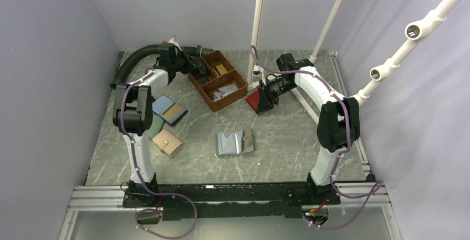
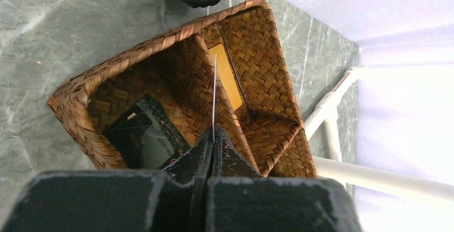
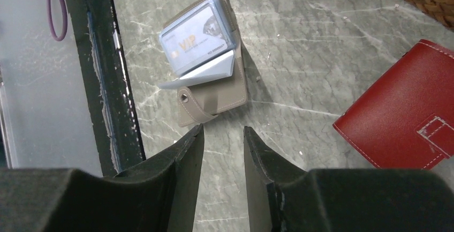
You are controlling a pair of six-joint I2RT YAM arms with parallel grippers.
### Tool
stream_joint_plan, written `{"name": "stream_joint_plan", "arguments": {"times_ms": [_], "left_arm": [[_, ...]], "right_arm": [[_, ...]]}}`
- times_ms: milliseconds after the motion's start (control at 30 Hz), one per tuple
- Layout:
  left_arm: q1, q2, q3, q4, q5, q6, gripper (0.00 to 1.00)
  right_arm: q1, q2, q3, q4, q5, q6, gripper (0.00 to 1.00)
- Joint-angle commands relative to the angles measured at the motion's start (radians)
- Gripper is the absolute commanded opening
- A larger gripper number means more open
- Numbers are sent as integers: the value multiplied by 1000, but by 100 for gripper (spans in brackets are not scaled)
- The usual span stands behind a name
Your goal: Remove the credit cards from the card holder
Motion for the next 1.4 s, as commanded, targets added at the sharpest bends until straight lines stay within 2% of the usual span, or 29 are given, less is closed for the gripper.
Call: {"name": "stream_joint_plan", "arguments": {"times_ms": [0,267,600,700,833,867,900,1100,1233,1300,1367], "left_arm": [[-23,15,70,-16,-39,12,0],[-31,58,151,-130,-83,14,1],[-32,72,174,-187,-74,-17,0],[-36,90,206,-231,-67,-32,6],[-41,91,270,-354,-105,-22,27],[-41,84,287,-387,-123,-18,35],[-40,77,301,-412,-142,-9,38],[-39,-11,363,-533,-217,89,40],[-30,-123,321,-573,-259,173,42],[-22,-193,271,-573,-264,200,48],[-9,-285,195,-554,-261,210,59]], "right_arm": [[-3,-18,54,7,-11,-1,36],[-2,-15,60,8,-18,4,36],[-2,-15,60,11,-21,9,36],[-2,-16,60,12,-21,9,36],[-2,-21,57,11,-21,11,36],[-2,-22,56,10,-20,12,36],[-2,-23,57,8,-20,12,36],[-2,-29,63,-14,-17,0,36],[-2,-35,67,-18,-17,2,36],[-2,-39,70,-13,-18,7,37],[-1,-46,75,-7,-18,15,37]]}}
